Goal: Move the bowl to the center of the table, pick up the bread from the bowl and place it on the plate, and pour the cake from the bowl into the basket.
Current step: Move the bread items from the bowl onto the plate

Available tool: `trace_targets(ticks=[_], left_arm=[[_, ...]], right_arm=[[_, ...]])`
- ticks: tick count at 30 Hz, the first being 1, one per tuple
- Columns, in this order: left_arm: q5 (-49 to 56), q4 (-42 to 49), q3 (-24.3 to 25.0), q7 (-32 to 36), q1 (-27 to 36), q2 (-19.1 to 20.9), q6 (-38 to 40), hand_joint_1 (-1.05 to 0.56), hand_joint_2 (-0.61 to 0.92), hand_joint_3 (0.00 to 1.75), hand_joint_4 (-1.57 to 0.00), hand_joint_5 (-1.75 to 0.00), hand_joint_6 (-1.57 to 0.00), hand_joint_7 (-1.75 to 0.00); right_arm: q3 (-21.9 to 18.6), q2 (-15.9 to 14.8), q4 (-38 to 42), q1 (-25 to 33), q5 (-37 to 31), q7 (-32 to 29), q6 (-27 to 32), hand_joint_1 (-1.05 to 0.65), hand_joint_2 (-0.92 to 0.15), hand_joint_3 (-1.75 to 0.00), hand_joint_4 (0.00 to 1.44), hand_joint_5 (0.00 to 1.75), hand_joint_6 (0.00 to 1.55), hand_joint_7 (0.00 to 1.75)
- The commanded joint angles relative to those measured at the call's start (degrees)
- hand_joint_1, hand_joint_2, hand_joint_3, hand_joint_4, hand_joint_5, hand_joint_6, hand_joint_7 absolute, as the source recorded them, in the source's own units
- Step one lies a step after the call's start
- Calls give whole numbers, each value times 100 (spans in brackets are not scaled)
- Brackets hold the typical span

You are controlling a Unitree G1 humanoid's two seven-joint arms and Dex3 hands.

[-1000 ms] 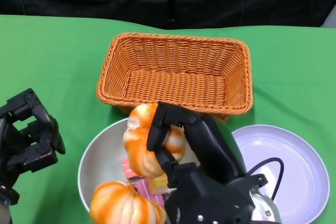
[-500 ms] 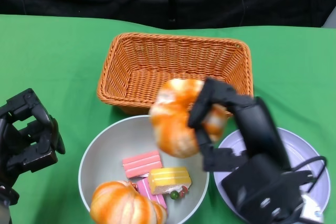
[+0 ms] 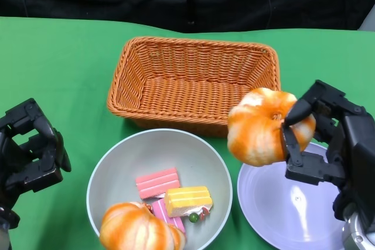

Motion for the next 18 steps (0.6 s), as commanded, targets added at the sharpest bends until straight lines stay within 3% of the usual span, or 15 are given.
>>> trace_targets(ticks=[1, 18], left_arm=[[-100, -6, 72, -68, 37, 100, 22, -1, 46, 133, -96, -175, -81, -171], [-36, -108, 89, 42, 53, 114, 112, 0, 46, 136, -95, -175, -81, -172]], right_arm=[[-131, -65, 156, 116, 47, -106, -230, -1, -47, -135, 88, 175, 69, 173], [-562, -306, 1260, 183, -41, -393, -552, -1, -52, -124, 86, 175, 77, 161]])
